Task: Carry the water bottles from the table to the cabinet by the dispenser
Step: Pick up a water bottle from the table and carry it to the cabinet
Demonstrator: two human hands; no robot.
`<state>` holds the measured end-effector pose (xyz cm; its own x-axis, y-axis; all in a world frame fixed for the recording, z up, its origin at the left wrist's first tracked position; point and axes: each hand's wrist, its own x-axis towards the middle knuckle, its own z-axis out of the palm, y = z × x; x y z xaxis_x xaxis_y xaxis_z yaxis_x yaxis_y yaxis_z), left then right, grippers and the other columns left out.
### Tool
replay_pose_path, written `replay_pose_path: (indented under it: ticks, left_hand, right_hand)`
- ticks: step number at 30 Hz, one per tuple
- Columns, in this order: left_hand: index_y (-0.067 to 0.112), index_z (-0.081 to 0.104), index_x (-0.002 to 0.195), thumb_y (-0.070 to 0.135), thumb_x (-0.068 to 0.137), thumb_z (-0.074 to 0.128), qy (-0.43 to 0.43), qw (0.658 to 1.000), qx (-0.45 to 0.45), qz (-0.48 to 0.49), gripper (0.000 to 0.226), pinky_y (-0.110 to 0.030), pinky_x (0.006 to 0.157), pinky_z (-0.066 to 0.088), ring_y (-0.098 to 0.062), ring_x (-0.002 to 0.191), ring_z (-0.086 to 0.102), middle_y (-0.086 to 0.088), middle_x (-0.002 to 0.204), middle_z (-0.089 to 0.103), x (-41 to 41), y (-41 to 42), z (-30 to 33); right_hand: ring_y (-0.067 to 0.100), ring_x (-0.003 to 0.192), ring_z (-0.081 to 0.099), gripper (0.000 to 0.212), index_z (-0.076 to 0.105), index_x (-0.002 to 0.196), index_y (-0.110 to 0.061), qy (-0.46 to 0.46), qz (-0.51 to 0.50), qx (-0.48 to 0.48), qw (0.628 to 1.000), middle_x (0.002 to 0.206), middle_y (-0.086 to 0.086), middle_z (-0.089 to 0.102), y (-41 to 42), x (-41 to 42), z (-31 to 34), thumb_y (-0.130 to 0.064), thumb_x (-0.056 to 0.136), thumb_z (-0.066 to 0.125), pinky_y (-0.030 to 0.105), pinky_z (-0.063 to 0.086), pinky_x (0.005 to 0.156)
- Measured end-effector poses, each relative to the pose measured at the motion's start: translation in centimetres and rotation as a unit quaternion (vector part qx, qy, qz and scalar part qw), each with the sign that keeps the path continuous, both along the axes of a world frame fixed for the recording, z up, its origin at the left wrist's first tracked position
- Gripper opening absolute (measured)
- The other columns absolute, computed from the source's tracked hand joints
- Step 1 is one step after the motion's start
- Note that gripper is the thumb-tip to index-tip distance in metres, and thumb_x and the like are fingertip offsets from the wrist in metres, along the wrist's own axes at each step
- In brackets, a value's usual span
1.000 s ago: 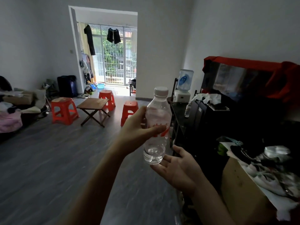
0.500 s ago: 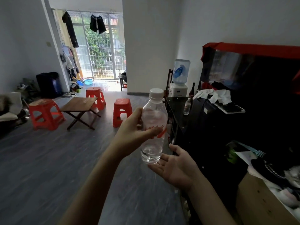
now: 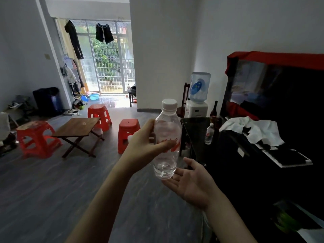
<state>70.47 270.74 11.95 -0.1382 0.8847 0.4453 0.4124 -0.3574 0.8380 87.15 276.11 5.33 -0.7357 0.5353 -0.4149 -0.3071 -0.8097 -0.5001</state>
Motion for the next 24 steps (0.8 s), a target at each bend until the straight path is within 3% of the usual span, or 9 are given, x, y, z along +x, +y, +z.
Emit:
replay_pose_path:
  ticks: [3,9,13,16,21,24]
  left_hand:
    - [0.033,0.057,0.12,0.054,0.068,0.082,-0.008,1.0,-0.011,0.008,0.062,-0.035,0.084,0.062,-0.008,0.101,0.072,0.011,0.11,0.073,-1.6,4.5,-0.7]
    - [0.036,0.056,0.118,0.04,0.074,0.085,-0.017,0.999,-0.031,0.0,0.053,-0.025,0.077,0.06,-0.005,0.099,0.07,0.012,0.108,0.072,-4.8,13.1,-2.6]
    - [0.031,0.056,0.118,0.042,0.07,0.078,-0.026,0.999,-0.046,-0.008,0.054,-0.018,0.074,0.058,-0.002,0.098,0.07,0.01,0.108,0.071,-8.2,19.1,-3.2]
    - [0.036,0.056,0.115,0.037,0.076,0.081,-0.015,0.999,-0.043,-0.006,0.047,-0.017,0.073,0.057,0.001,0.096,0.07,0.02,0.105,0.072,-11.6,24.7,-3.5]
    - [0.044,0.054,0.113,0.041,0.076,0.081,-0.002,0.999,-0.038,-0.023,0.047,-0.02,0.079,0.059,0.002,0.099,0.069,0.024,0.109,0.07,-16.8,34.6,-3.4]
    - [0.044,0.054,0.114,0.038,0.077,0.084,-0.004,0.998,-0.049,-0.045,0.048,-0.027,0.081,0.061,-0.002,0.1,0.07,0.022,0.11,0.07,-18.7,40.0,-3.6]
  right_hand:
    - [0.046,0.11,0.064,0.062,0.049,0.134,0.012,-0.003,0.008,-0.009,1.0,0.127,0.034,0.061,4.2,-1.3,-0.6,-0.038,0.098,0.045,0.052,0.058,0.082]
    - [0.044,0.113,0.064,0.062,0.05,0.133,0.012,-0.029,-0.012,-0.024,0.999,0.124,0.034,0.063,12.7,-4.6,-2.3,-0.039,0.099,0.044,0.048,0.052,0.094]
    - [0.044,0.104,0.068,0.063,0.05,0.132,0.013,-0.032,-0.007,-0.035,0.999,0.124,0.033,0.063,18.7,-8.1,-3.2,-0.04,0.098,0.045,0.051,0.058,0.08]
    - [0.042,0.094,0.072,0.061,0.053,0.129,0.014,-0.041,-0.007,-0.03,0.999,0.122,0.032,0.064,24.3,-11.5,-3.2,-0.038,0.099,0.044,0.051,0.058,0.081]
    - [0.042,0.105,0.067,0.059,0.052,0.13,0.012,-0.04,-0.038,-0.037,0.998,0.124,0.032,0.063,34.1,-16.8,-3.2,-0.037,0.099,0.044,0.047,0.054,0.092]
    - [0.043,0.093,0.072,0.058,0.056,0.123,0.013,-0.034,-0.062,-0.052,0.996,0.118,0.033,0.065,38.5,-18.5,-3.5,-0.038,0.098,0.045,0.049,0.058,0.08]
